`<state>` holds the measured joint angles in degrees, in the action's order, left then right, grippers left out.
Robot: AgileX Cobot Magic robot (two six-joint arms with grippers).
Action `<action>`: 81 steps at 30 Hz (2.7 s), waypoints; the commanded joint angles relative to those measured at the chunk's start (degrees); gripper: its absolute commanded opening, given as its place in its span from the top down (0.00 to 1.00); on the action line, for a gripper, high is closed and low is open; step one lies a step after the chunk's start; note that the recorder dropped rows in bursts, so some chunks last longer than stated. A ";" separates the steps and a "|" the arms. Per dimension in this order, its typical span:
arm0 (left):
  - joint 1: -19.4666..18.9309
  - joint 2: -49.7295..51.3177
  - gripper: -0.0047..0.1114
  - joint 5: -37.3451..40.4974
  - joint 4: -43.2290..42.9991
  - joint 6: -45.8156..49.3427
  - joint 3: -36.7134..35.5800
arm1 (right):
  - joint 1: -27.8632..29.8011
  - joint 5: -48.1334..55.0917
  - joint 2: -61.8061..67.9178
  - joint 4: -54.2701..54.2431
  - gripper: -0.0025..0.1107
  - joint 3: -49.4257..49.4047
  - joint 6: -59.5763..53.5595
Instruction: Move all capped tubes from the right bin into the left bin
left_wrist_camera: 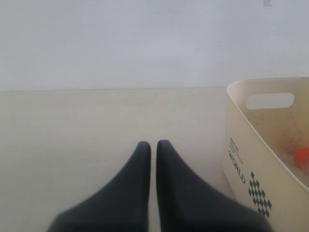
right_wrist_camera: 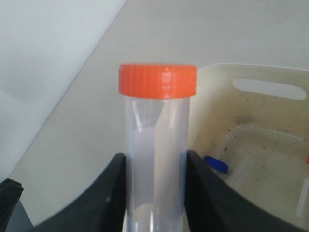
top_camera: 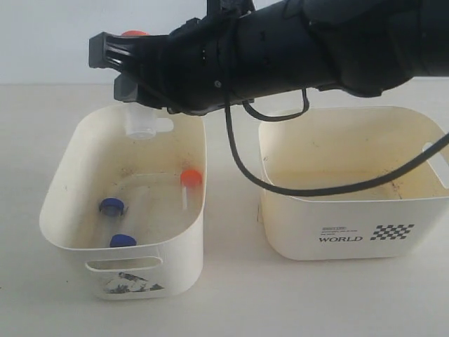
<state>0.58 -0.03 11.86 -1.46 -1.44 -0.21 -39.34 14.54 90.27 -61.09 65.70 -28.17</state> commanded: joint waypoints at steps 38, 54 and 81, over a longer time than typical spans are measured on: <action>-0.02 0.03 0.92 -0.26 0.36 -0.54 0.21 | -0.59 1.59 2.30 0.12 0.32 -0.05 -2.38; -0.02 0.03 0.92 -0.26 0.36 -0.54 0.21 | -0.59 7.51 2.30 0.26 0.95 -0.05 -2.52; -0.02 0.03 0.92 -0.26 0.36 -0.54 0.21 | -0.59 9.69 0.55 5.67 0.95 -0.05 -8.92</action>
<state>0.58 -0.03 11.86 -1.46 -1.44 -0.21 -39.96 23.42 92.35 -56.32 65.70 -36.18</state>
